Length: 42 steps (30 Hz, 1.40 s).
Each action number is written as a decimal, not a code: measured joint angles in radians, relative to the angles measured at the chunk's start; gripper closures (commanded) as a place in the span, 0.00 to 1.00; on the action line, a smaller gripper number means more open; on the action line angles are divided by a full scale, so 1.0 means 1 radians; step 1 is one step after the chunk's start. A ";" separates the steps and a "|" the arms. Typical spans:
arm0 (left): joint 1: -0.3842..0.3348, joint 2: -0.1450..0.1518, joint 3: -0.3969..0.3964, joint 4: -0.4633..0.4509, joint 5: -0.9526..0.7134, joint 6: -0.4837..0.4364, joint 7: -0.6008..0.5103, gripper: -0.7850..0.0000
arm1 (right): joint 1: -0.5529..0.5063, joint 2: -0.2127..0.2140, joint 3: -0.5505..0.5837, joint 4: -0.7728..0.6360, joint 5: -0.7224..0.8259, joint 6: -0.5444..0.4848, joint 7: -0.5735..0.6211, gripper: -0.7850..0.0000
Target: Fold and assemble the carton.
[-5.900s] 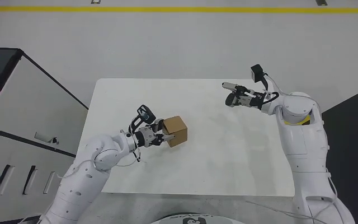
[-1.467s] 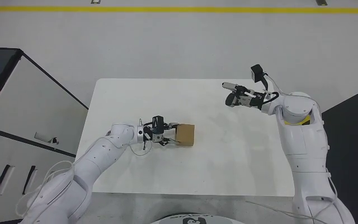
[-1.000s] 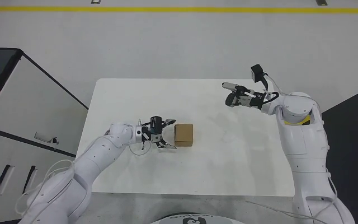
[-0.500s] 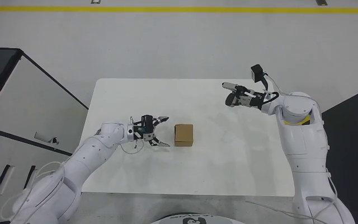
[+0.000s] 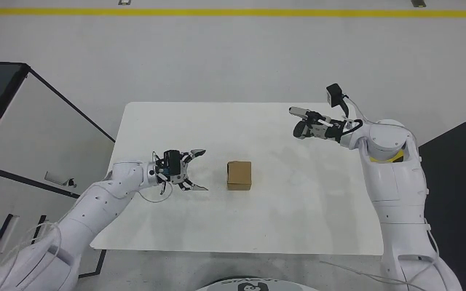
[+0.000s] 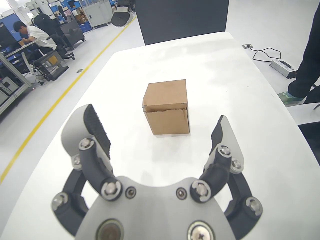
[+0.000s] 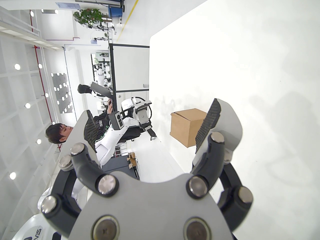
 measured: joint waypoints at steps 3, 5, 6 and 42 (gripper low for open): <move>0.029 0.033 -0.036 -0.048 0.008 -0.009 -0.009 0.00 | 0.000 0.000 0.000 0.000 0.000 0.000 0.000 0.00; 0.048 0.051 -0.059 -0.077 0.007 -0.014 -0.014 0.00 | 0.000 0.000 0.000 0.000 0.000 0.000 0.000 0.00; 0.061 0.063 -0.075 -0.095 0.006 -0.017 -0.017 0.00 | 0.000 0.000 0.000 0.000 0.000 0.000 0.000 0.00; 0.321 0.192 -0.352 -0.327 -0.040 0.004 -0.066 0.00 | 0.000 0.000 0.000 0.000 0.000 0.000 0.000 0.00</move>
